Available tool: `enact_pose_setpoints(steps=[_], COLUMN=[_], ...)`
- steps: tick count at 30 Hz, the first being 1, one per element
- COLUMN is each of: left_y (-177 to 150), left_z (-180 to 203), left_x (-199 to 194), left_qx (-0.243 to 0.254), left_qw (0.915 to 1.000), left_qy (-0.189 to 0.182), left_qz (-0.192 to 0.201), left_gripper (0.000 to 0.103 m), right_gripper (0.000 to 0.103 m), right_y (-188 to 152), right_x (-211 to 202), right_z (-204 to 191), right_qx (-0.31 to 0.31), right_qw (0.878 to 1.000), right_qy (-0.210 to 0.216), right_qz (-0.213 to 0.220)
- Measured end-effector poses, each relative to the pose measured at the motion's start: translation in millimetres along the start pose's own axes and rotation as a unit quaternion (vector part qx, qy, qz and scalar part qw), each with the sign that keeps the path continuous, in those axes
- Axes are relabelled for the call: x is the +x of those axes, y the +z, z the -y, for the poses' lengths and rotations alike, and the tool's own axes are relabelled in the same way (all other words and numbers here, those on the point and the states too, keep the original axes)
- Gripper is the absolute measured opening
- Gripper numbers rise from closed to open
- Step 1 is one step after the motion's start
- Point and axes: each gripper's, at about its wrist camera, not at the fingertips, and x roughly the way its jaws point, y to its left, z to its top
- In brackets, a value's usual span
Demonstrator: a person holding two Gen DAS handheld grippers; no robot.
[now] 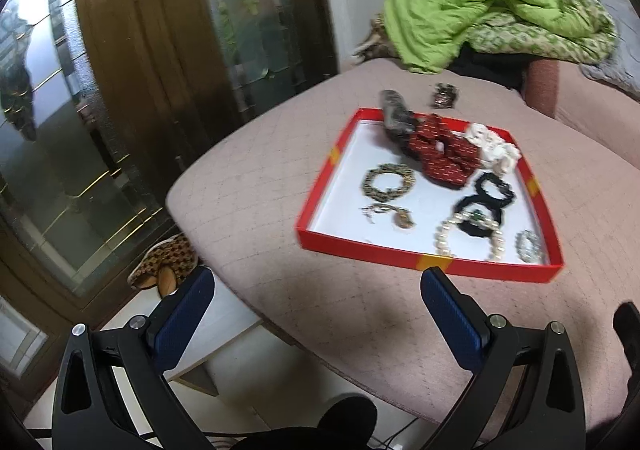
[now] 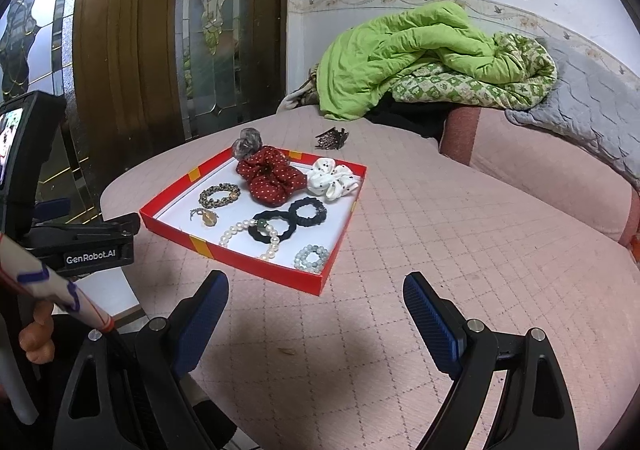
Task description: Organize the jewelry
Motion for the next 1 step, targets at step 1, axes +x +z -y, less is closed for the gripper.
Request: enact_pose_setpoints(steps=[1], left_y=[1.2], left_z=[5.2], left_x=[-0.6], left_qx=[0.01], left_qw=[0.9999], left_qy=[-0.009], left_qz=[-0.002], left_gripper=[0.103], right_gripper=[0.092], right_y=[-0.3], right_x=[-1.2], right_z=[3.5], right_qx=[0.006], right_qw=[1.0], right_qy=[-0.002], right_qz=[-0.001])
